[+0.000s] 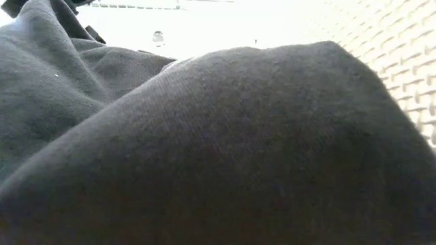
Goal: Sort clothes
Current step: Put the black shorts into the top white laundry bin, then put the top white shirt into the bottom white laundry bin
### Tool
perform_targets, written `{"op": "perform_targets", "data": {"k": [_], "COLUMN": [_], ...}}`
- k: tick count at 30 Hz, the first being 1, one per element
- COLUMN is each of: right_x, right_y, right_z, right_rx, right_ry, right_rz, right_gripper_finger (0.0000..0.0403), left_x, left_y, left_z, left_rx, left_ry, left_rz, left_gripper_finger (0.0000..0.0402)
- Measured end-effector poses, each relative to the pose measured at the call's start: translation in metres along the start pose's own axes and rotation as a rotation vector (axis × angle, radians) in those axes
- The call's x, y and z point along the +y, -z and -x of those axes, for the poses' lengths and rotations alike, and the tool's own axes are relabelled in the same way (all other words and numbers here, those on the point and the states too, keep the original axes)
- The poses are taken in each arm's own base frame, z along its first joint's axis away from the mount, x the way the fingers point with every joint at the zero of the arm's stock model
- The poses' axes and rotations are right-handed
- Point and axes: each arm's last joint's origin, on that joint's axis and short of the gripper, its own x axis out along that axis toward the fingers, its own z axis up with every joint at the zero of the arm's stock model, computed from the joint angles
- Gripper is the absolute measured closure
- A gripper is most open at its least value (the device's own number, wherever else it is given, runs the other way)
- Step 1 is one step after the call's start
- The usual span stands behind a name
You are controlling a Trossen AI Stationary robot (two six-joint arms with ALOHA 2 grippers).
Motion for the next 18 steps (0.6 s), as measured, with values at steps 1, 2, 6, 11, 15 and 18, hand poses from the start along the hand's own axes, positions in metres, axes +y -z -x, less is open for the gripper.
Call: {"op": "perform_targets", "data": {"k": [1, 2, 6, 11, 15, 18], "right_x": [0.0, 0.0, 0.001, 0.007, 0.014, 0.018], "right_y": [0.0, 0.0, 0.0, 0.002, 0.003, 0.003], "right_z": [0.0, 0.0, 0.0, 0.002, 0.004, 0.005], "right_rx": [-0.001, -0.002, -0.004, -0.011, -0.023, -0.04], "right_ry": [0.0, -0.001, -0.002, -0.009, -0.018, -0.027], "right_rz": [-0.003, -0.004, -0.002, 0.019, 0.031, 0.044], "right_gripper_finger": [0.0156, 0.0147, 0.0128, 0.0126, 0.0126, 0.0126], "left_x": [0.0, -0.001, 0.0, 0.005, 0.01, 0.015], "left_y": [0.0, 0.001, 0.004, 0.008, 0.014, 0.019], "left_z": [-0.003, -0.007, -0.026, -0.047, -0.064, -0.078], "left_rx": [0.015, 0.031, 0.102, 0.189, 0.271, 0.339], "left_ry": [-0.005, -0.014, -0.101, -0.193, -0.23, -0.251], "left_rz": [-0.003, -0.006, -0.027, -0.038, -0.036, -0.048], "left_gripper_finger": [0.0173, 0.017, 0.0164, 0.0163, 0.0163, 0.0163]}}
